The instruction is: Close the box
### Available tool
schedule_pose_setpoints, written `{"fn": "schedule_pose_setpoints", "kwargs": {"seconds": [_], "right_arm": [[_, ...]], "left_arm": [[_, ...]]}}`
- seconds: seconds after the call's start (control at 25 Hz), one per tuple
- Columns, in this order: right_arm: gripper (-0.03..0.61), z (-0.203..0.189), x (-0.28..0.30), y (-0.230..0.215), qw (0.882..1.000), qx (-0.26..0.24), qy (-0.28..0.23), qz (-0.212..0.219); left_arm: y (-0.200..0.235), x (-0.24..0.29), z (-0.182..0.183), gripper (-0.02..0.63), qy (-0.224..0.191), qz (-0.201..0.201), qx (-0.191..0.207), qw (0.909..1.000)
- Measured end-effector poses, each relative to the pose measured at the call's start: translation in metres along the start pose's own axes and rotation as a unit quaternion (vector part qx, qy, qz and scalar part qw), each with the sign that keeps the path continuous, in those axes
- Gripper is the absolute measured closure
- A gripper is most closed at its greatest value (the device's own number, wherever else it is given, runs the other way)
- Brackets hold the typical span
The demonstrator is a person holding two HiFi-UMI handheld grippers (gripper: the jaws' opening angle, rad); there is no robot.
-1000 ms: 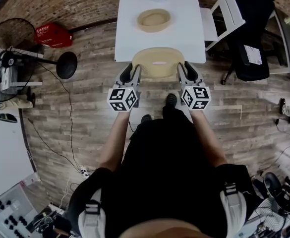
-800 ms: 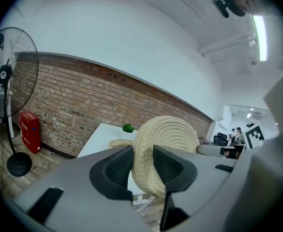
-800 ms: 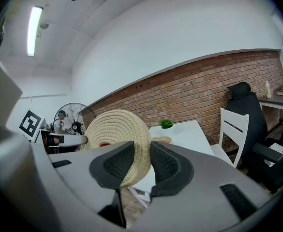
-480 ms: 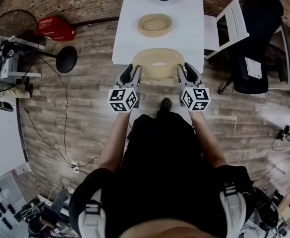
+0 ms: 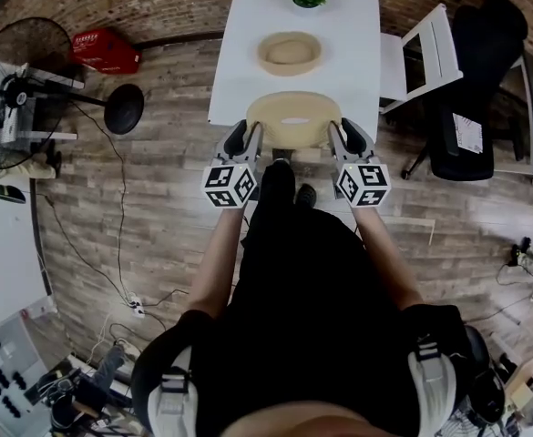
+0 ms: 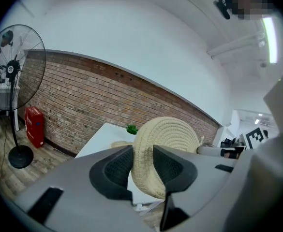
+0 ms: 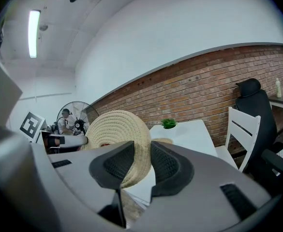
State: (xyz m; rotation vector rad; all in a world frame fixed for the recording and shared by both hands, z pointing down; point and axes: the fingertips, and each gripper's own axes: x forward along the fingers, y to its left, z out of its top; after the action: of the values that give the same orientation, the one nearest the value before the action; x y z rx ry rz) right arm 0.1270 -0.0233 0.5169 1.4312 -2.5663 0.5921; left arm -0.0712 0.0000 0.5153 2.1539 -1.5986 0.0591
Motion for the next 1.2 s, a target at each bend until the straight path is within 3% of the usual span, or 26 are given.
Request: {"fn": "schedule_pose_setpoints", "kwargs": {"seconds": [0.64, 1.2], "right_arm": [[0.479, 0.028, 0.094, -0.033, 1.0, 0.004, 0.004, -0.006], [0.479, 0.038, 0.159, -0.066, 1.0, 0.01, 0.021, -0.019]], "left_arm": [[0.046, 0.09, 0.033, 0.476, 0.009, -0.01, -0.002, 0.9999], [0.074, 0.156, 0.041, 0.476, 0.033, -0.016, -0.008, 0.9993]]}}
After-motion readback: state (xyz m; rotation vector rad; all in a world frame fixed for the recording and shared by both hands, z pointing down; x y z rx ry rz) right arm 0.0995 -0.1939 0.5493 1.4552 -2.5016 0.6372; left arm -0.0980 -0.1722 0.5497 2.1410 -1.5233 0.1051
